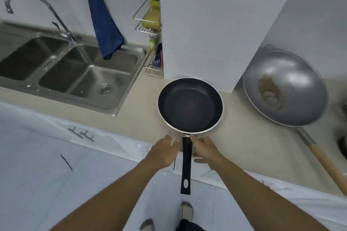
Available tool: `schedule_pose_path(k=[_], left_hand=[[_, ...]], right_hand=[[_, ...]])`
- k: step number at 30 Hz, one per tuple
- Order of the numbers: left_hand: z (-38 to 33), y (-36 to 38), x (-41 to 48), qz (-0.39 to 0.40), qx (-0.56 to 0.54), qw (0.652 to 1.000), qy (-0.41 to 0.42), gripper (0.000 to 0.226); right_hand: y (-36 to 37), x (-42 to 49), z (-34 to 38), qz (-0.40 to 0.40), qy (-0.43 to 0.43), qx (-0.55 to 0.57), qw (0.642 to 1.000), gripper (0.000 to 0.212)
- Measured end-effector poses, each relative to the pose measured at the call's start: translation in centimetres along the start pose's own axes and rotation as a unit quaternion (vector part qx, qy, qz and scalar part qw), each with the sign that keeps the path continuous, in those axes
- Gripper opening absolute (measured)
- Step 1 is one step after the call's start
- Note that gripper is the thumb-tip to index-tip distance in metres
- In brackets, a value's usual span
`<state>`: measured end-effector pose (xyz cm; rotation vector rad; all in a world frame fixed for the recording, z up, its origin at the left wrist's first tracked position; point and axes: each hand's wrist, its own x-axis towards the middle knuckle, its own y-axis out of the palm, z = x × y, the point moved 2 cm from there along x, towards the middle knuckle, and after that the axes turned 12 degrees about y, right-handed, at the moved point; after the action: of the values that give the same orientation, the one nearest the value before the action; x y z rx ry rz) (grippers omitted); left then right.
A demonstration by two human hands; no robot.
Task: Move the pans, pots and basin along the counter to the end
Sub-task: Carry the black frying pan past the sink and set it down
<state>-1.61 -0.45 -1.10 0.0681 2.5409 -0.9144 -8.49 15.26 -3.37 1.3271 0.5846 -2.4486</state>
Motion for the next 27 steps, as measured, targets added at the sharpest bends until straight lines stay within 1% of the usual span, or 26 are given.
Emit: schedule_pose_path(k=[3, 5, 10, 12, 14, 16, 18, 22, 25, 27], left_hand=[[0.9, 2.1, -0.1, 0.01, -0.023, 0.998, -0.053, 0.06], [1.6, 3.5, -0.4, 0.01, -0.077, 0.995, -0.07, 0.056], [1.9, 6.7, -1.2, 0.019, -0.17, 0.981, -0.096, 0.057], [1.5, 7.7, -1.5, 0.021, -0.179, 0.979, -0.097, 0.053], [1.3, 8.5, -1.6, 0.025, -0.17, 0.982, -0.082, 0.051], [1.2, 9.2, -1.9, 0.018, -0.166, 0.983, -0.072, 0.047], [1.0, 9.6, -2.2, -0.01, -0.148, 0.987, -0.067, 0.044], [0.9, 9.1, -3.0, -0.088, -0.054, 0.994, -0.047, 0.038], [1.2, 7.9, -3.5, -0.126, 0.001, 0.992, -0.027, 0.035], [1.5, 6.8, -3.6, -0.134, 0.019, 0.99, -0.026, 0.035]], right_hand=[[0.8, 1.0, 0.5, 0.044, 0.029, 0.025, 0.998, 0.045], [1.4, 1.8, 0.7, 0.058, 0.032, 0.038, 0.997, 0.04], [3.1, 3.3, 1.3, 0.044, 0.024, 0.02, 0.999, 0.032], [3.6, 3.8, 1.3, 0.035, 0.024, 0.029, 0.999, 0.027], [3.9, 4.1, 1.3, 0.021, 0.029, 0.04, 0.999, 0.025], [4.1, 4.2, 1.4, 0.014, 0.025, 0.029, 0.999, 0.021], [4.2, 4.2, 1.6, 0.004, 0.011, -0.008, 1.0, 0.017], [4.8, 3.7, 2.2, 0.001, -0.006, -0.053, 0.999, 0.017], [5.6, 3.0, 2.9, 0.012, -0.01, -0.055, 0.998, 0.016], [6.2, 2.5, 3.5, 0.012, -0.014, -0.05, 0.999, 0.014]])
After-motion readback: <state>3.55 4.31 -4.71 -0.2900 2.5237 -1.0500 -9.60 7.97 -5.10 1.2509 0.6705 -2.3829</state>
